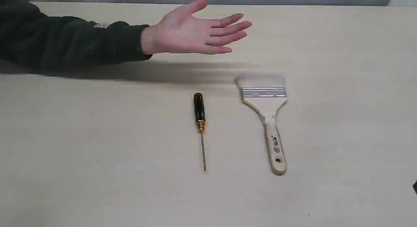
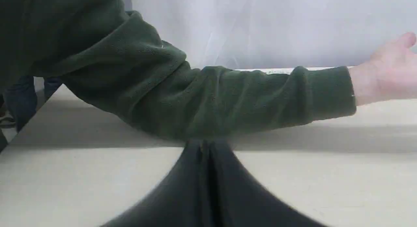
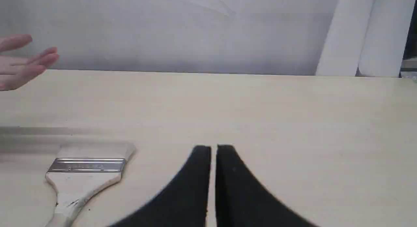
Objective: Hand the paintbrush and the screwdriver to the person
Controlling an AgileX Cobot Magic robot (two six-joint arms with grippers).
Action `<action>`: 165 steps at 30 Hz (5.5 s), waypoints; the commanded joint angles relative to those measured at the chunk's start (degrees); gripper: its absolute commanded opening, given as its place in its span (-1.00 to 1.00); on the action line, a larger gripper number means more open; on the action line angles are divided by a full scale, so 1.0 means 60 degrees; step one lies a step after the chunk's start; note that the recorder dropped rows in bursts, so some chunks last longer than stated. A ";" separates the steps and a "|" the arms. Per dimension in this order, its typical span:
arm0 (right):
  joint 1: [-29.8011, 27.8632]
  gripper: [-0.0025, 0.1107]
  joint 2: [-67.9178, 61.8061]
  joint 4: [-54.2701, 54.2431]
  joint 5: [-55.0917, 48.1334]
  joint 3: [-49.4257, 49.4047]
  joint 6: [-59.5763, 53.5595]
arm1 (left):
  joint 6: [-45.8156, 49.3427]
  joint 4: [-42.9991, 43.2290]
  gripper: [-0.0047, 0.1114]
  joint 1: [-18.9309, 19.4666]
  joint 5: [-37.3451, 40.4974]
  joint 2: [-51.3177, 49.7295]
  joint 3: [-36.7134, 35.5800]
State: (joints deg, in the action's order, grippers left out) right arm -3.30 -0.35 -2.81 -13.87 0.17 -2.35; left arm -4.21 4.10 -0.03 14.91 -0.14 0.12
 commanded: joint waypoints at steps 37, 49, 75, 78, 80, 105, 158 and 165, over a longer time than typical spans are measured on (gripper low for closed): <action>-0.0085 -0.88 0.0058 0.0114 0.1046 -0.0029 0.0017 | -0.0019 -0.0046 -0.92 -0.0062 -0.0089 0.0024 -0.0019; -0.0085 -0.88 0.0058 -0.0165 0.1406 -0.0029 0.0041 | -0.0019 -0.0027 -0.92 -0.0062 -0.0115 0.0024 -0.0019; -0.0085 -0.88 0.0058 -0.3337 0.2591 0.0225 0.0041 | -0.0019 -0.0045 -0.92 -0.0062 -0.0086 0.0024 -0.0019; -0.0085 -0.88 0.0058 -0.3337 0.2469 0.0279 0.0041 | -0.0019 -0.0045 -0.92 -0.0062 -0.0086 0.0024 -0.0019; -0.0085 -0.88 0.0058 -0.3384 0.2365 0.0279 0.0041 | -0.0019 -0.0045 -0.92 -0.0062 -0.0086 0.0024 -0.0019; -0.0085 -0.88 0.0058 -0.3999 0.2005 0.0294 0.0616 | -0.0019 -0.0008 -0.92 -0.0062 -0.0105 0.0024 -0.0019; 0.2711 -0.88 -1.3028 -0.7597 -0.2215 0.7152 -0.6023 | -0.0019 -0.0047 -0.92 -0.0062 -0.0097 0.0024 -0.0019; 0.2711 -0.64 -1.4204 -0.7517 -0.2225 0.7152 -0.6110 | -0.0019 -0.0003 -0.92 -0.0062 -0.0103 0.0024 -0.0019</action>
State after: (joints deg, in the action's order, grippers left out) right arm 12.83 -84.24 -48.28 -27.61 42.73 -38.57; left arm -4.21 4.10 -0.03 14.91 -0.14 0.12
